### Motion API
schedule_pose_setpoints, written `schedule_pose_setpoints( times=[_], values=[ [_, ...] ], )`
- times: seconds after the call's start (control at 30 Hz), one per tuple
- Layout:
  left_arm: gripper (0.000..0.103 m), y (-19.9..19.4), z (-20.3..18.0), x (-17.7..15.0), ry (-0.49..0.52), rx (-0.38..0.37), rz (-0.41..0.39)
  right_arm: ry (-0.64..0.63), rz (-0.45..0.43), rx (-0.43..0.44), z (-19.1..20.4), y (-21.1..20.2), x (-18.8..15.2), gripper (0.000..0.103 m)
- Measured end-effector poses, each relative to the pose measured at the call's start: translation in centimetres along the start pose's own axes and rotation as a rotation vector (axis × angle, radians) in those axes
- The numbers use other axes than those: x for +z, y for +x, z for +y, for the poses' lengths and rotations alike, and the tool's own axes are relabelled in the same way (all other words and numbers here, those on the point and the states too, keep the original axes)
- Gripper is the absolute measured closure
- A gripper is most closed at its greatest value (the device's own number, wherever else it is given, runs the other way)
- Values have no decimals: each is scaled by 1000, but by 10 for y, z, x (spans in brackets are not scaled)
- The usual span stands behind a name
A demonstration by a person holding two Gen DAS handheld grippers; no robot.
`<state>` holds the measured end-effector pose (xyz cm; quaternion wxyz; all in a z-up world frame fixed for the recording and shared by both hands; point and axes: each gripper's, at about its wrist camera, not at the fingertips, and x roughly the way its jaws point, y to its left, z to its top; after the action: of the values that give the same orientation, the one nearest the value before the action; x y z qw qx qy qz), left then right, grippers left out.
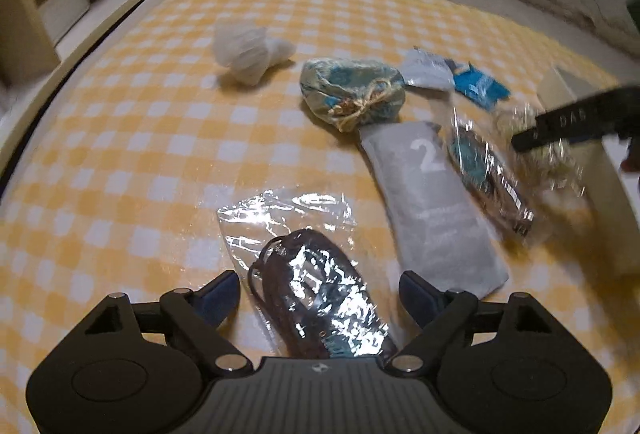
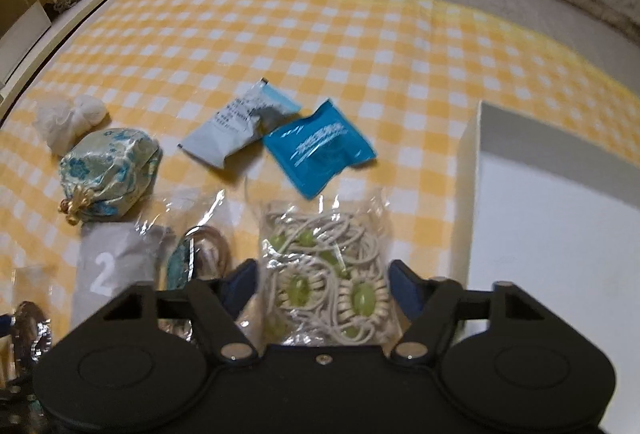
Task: Organize soft objects
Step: 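Close the left tool on the brown cord bag while the right tool grasps the beaded cord bag, then carry both bags into the white box with the left and right tools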
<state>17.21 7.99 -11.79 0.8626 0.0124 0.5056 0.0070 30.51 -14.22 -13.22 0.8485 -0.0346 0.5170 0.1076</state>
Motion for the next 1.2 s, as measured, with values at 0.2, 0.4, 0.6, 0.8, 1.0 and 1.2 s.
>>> schedule_pose_setpoints(
  times=[0.2,0.4,0.6,0.8,1.0,1.2],
  values=[
    [26,-6,-3,-8,42,4,19,-57,-1,-5,6,-5,-1,44],
    [48,-13,0,-8,23,-18,7,-75,-16,-25,8,-11,0,47],
    [57,-24,4,-1,-4,-8,-40,-68,-74,13,7,-33,0,50],
    [57,-49,2,11,-18,2,-142,-65,-137,51,7,-62,-4,51],
    [57,-74,-2,24,-45,-3,-238,-58,-213,77,3,-96,-13,51],
    [57,-86,-21,39,-37,-35,-295,-26,-280,89,-12,-127,-25,51]
  ],
)
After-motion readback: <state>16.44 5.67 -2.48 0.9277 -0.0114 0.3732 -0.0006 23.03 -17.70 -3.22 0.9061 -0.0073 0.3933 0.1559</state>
